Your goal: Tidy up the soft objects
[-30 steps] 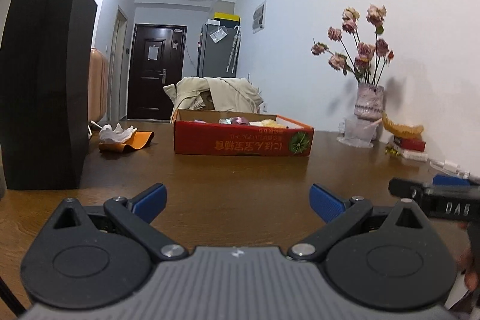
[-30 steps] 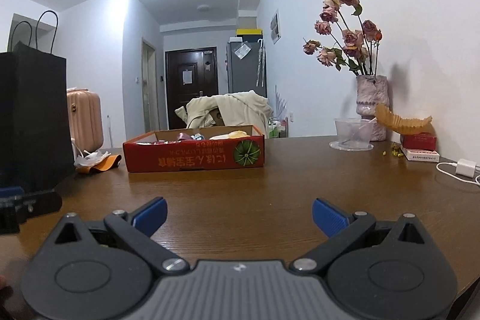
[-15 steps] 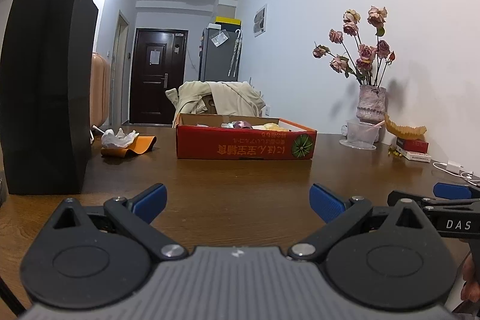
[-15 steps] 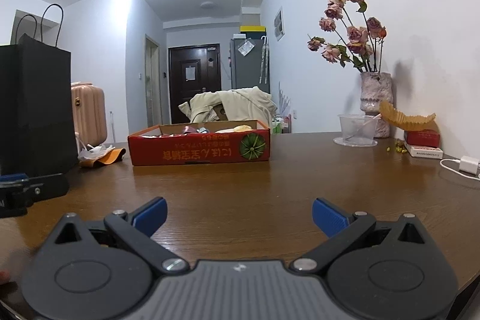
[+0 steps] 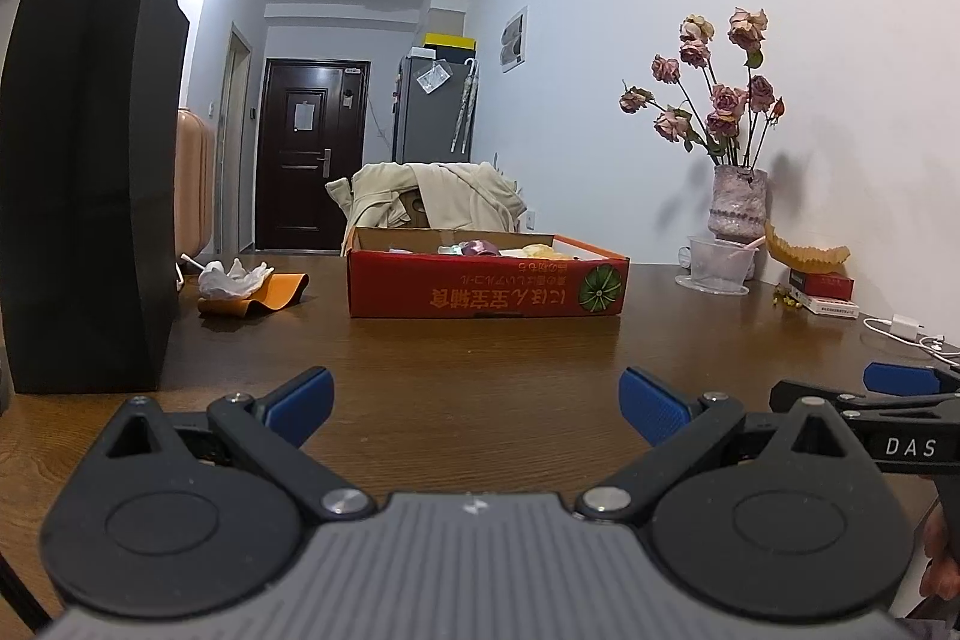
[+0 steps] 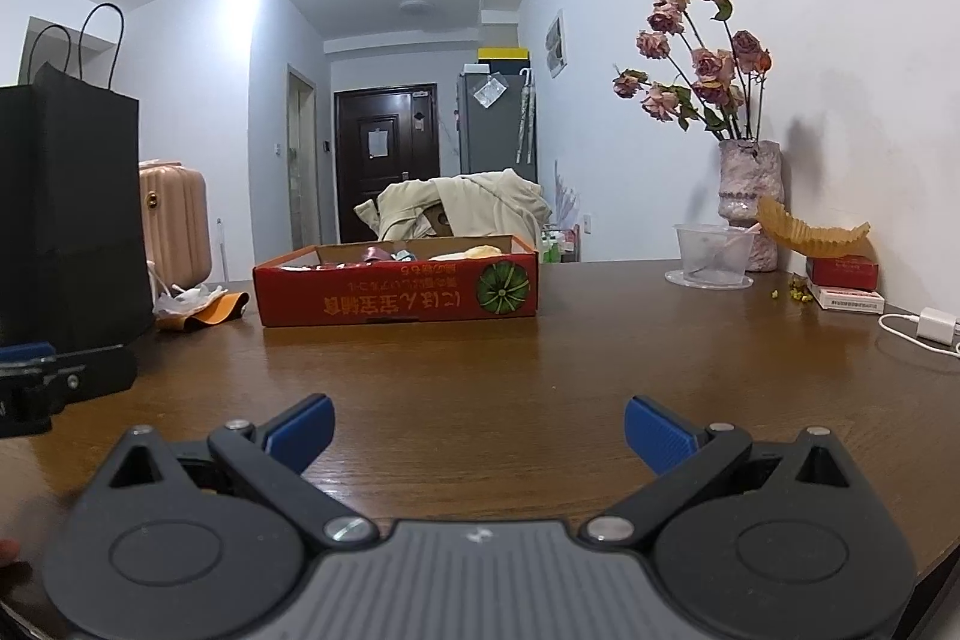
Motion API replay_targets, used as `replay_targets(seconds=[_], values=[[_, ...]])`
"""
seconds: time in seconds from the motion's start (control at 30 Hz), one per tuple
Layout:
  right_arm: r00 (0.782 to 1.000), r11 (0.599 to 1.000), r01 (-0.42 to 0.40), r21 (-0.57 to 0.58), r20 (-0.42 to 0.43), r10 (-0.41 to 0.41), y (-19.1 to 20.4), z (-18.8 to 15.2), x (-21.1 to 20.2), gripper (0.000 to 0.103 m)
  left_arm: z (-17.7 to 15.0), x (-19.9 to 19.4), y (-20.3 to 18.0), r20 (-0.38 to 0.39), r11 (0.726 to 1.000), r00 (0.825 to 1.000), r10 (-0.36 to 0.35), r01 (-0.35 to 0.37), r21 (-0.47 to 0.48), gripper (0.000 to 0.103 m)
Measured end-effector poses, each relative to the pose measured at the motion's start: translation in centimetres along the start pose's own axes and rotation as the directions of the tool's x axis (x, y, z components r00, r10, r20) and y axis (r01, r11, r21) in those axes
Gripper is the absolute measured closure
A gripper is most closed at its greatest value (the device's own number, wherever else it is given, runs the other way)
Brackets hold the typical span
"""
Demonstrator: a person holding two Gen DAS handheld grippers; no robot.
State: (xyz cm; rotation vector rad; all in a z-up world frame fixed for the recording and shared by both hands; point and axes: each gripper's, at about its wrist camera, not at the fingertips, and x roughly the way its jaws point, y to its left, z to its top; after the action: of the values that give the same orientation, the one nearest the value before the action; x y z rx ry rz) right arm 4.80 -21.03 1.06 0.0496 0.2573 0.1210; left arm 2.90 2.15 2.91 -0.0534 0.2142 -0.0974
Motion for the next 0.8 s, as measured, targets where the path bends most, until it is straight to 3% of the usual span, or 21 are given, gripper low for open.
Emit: replay_targets(seconds=[0.8], values=[[1.0,1.0,0.0,0.001,-0.005,0.0,0.12,-0.13,-0.29,0.0,-0.18,-0.04,-0.07,0.012,1.0,1.0,-0.011,0.011,0.02,0.0]])
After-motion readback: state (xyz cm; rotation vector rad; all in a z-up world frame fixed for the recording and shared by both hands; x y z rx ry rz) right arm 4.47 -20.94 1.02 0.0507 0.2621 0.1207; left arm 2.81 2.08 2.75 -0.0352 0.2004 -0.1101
